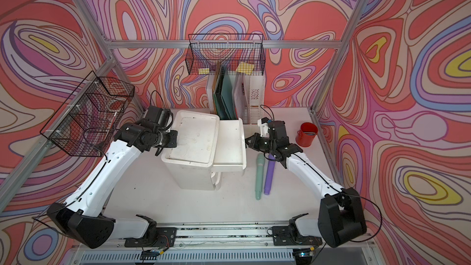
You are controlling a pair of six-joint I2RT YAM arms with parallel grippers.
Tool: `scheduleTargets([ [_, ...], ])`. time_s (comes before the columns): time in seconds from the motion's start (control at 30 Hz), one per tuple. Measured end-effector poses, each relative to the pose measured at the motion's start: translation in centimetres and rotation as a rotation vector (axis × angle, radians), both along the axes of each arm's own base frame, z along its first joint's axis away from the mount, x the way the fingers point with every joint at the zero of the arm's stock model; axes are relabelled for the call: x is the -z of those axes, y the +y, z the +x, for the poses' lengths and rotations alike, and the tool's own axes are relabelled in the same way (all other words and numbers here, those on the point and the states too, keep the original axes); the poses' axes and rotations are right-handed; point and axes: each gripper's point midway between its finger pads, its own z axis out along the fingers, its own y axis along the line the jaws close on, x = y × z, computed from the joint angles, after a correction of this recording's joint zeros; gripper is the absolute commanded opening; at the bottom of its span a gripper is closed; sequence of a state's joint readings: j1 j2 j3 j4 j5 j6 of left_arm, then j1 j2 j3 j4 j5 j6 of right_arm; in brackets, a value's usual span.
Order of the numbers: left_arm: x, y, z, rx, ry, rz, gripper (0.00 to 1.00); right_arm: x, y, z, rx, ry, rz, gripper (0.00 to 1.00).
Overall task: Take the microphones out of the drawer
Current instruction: Close the drawer in the storage box.
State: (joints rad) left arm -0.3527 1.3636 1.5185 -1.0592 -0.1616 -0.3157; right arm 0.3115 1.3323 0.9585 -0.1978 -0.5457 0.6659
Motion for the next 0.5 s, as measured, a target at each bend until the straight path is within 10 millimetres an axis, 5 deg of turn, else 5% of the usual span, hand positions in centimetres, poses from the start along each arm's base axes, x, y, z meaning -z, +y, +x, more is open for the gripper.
scheduleTargets([
  [0.5, 0.05, -0.16, -0.05, -0.006, 0.005, -0.021, 0.0, -0.71, 1.21, -1.24, -0.055, 0.003, 0.063, 0.0],
])
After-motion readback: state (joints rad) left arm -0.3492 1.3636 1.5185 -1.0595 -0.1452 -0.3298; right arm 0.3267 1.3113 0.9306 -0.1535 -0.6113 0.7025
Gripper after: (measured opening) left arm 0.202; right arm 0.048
